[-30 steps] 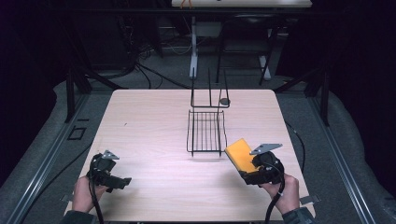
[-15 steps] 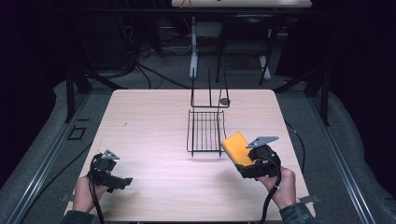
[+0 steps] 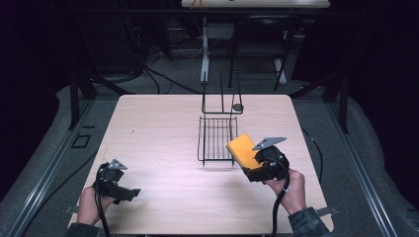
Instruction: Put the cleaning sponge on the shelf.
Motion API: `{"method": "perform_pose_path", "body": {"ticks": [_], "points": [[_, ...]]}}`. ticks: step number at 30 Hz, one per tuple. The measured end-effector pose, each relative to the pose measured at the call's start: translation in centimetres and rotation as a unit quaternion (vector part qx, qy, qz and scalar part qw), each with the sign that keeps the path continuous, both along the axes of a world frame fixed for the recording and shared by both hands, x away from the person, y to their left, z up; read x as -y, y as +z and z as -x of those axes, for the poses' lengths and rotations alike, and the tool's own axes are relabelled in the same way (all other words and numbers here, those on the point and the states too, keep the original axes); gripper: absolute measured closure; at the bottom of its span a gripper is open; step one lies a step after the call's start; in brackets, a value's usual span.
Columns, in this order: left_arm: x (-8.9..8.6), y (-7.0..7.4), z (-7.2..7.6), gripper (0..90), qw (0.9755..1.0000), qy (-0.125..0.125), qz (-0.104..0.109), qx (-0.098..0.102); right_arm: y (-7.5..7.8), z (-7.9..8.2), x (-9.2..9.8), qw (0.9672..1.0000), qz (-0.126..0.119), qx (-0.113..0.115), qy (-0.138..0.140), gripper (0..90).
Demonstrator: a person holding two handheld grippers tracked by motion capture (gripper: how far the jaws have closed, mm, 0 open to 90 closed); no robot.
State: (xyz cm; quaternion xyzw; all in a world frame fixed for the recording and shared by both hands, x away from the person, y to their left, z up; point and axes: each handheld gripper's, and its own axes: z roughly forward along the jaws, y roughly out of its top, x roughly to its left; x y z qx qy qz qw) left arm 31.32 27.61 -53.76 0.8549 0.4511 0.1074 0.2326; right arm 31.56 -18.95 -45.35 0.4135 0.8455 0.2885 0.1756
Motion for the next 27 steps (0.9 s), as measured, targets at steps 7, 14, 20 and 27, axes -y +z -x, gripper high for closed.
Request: {"method": "perform_pose_path", "body": {"ticks": [7, 14, 20, 27], "points": [[0.0, -0.1, 0.0, 7.0, 1.0000, -0.003, -0.001, -0.003, 0.1, -1.0, -1.2, 0.9999, 0.009, -0.002, 0.011, 25.0], [0.0, 0.0, 0.0, 6.9, 1.0000, -0.003, -0.001, -0.002, 0.6, -2.0, -1.9, 0.9999, 0.006, 0.002, 0.013, 25.1], [0.0, 0.0, 0.0, 7.0, 1.0000, -0.004, 0.000, -0.002, 0.8, -2.9, -2.6, 0.9999, 0.005, 0.004, 0.012, 25.1], [0.0, 0.0, 0.0, 7.0, 1.0000, -0.003, 0.000, -0.002, 0.5, -4.0, -3.5, 0.9999, 0.003, 0.000, 0.013, 25.1]]}}
